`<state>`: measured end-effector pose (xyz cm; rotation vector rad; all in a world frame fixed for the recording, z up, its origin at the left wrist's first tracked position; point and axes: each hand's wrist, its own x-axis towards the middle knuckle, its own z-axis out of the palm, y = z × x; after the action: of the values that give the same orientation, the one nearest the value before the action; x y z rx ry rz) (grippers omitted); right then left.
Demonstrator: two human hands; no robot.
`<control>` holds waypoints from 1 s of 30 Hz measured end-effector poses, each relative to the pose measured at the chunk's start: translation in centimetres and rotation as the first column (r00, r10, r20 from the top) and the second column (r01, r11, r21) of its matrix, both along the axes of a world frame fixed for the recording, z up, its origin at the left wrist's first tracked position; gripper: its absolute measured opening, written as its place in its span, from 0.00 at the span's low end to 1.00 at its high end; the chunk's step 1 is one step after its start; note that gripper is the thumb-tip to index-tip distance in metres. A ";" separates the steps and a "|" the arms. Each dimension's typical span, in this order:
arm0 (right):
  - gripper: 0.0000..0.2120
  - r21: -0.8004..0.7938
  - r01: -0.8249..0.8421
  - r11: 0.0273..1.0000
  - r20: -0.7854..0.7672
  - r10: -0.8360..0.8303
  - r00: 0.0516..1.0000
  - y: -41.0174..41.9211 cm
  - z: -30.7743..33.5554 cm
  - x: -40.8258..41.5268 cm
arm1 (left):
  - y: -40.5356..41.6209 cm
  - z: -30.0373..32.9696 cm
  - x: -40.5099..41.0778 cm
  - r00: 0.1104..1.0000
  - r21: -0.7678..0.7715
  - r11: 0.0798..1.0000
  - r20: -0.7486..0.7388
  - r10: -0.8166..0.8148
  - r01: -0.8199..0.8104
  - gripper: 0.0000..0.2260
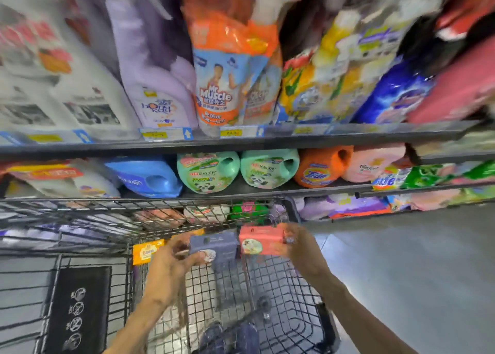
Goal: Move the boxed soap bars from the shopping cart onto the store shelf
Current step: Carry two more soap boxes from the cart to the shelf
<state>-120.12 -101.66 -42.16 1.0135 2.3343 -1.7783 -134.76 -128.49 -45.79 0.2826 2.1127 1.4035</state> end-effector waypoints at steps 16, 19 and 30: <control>0.22 0.103 0.507 0.856 -0.343 -0.448 0.826 8.4 29.2 19.6 | 14.6 31.4 5.8 0.886 0.223 0.894 -0.356 -0.297 0.389 0.18; 0.21 0.136 0.564 0.814 -0.386 -0.481 0.787 10.0 32.6 24.4 | 18.7 35.0 9.3 0.844 0.235 0.851 -0.404 -0.354 0.470 0.18; 0.22 0.124 0.711 0.692 -0.512 -0.569 0.643 22.1 39.5 44.4 | 36.5 42.0 27.4 0.730 0.292 0.729 -0.558 -0.395 0.619 0.18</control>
<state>-75.71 -79.53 -2.67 1.9028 2.8322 -2.0548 -107.33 -92.03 -3.78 1.4316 1.7542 1.5499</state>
